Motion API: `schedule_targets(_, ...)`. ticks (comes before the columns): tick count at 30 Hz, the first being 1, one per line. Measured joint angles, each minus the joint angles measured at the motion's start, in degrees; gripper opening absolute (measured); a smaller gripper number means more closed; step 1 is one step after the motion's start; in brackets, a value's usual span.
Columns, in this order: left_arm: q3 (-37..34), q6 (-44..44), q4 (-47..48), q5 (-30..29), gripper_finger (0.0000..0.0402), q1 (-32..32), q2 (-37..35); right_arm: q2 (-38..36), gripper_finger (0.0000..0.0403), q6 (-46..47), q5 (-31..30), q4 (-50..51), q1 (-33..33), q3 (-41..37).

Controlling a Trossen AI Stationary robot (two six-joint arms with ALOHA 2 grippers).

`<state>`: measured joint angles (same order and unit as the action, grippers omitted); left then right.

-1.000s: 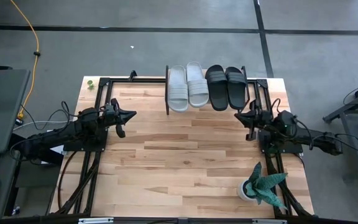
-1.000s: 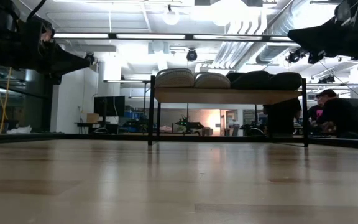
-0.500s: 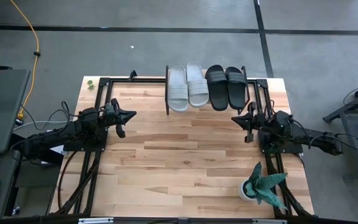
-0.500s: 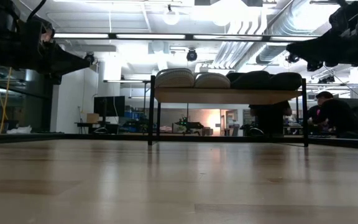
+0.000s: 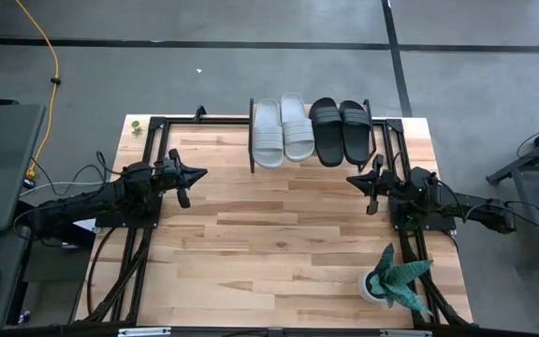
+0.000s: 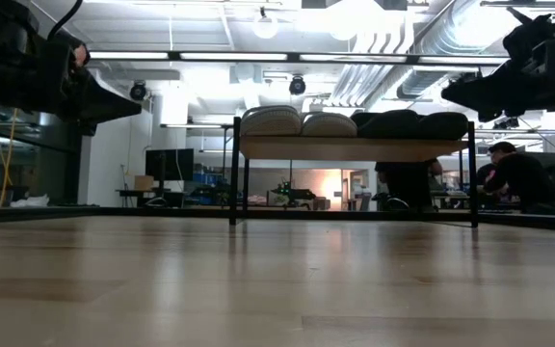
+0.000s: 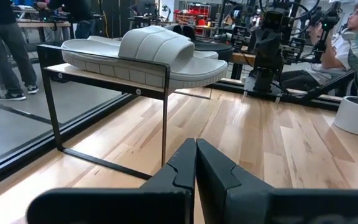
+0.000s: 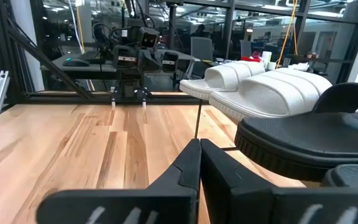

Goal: Pick and place slides into the shelf
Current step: Return to Home Position

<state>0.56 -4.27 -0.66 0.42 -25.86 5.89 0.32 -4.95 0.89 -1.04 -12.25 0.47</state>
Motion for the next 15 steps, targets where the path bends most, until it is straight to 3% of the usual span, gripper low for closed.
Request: schedule_targets(15,0.00,1.46,-0.01,0.08,0.0001,0.00,0.00,0.00,0.0000,-0.08,-0.46,0.00,0.02,0.00)
